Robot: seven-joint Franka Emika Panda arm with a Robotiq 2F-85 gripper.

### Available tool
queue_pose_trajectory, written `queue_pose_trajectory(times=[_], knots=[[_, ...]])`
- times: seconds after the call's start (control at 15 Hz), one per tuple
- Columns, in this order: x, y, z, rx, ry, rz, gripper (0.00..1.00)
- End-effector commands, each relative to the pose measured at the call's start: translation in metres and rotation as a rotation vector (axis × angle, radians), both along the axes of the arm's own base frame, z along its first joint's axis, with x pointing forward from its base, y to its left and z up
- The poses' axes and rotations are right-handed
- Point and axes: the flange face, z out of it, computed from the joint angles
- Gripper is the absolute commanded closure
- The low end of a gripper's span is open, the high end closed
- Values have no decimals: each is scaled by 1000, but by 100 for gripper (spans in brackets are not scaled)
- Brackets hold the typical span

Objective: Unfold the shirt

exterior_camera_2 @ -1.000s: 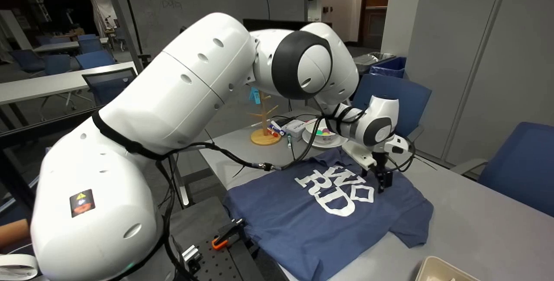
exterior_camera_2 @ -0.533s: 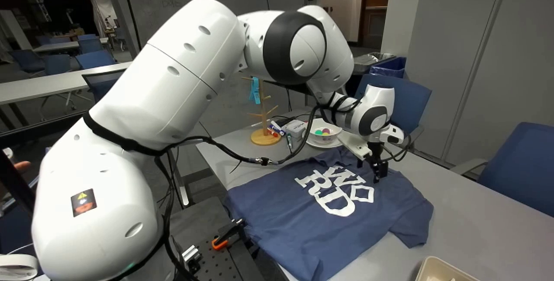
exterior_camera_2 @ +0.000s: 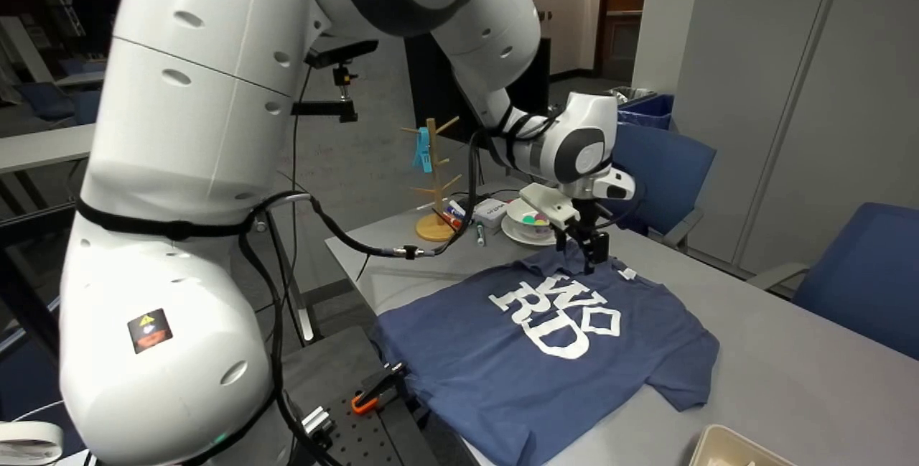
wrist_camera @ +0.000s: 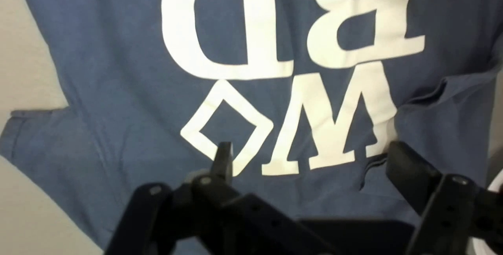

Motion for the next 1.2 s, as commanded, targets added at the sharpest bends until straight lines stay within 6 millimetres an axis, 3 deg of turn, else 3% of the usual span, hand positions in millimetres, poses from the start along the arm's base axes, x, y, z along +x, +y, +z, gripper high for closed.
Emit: queue_pose_trajectory(times=[0.0,0.53,0.73,0.8,0.93,1.13], knots=[[-63,11,36,-14,-41,48,0],[-182,23,101,-46,-193,110,0],[-216,26,119,-52,-228,100,0],[-187,31,105,-39,-181,114,0],[-205,32,114,-41,-202,113,0],[-212,29,117,-43,-209,109,0]])
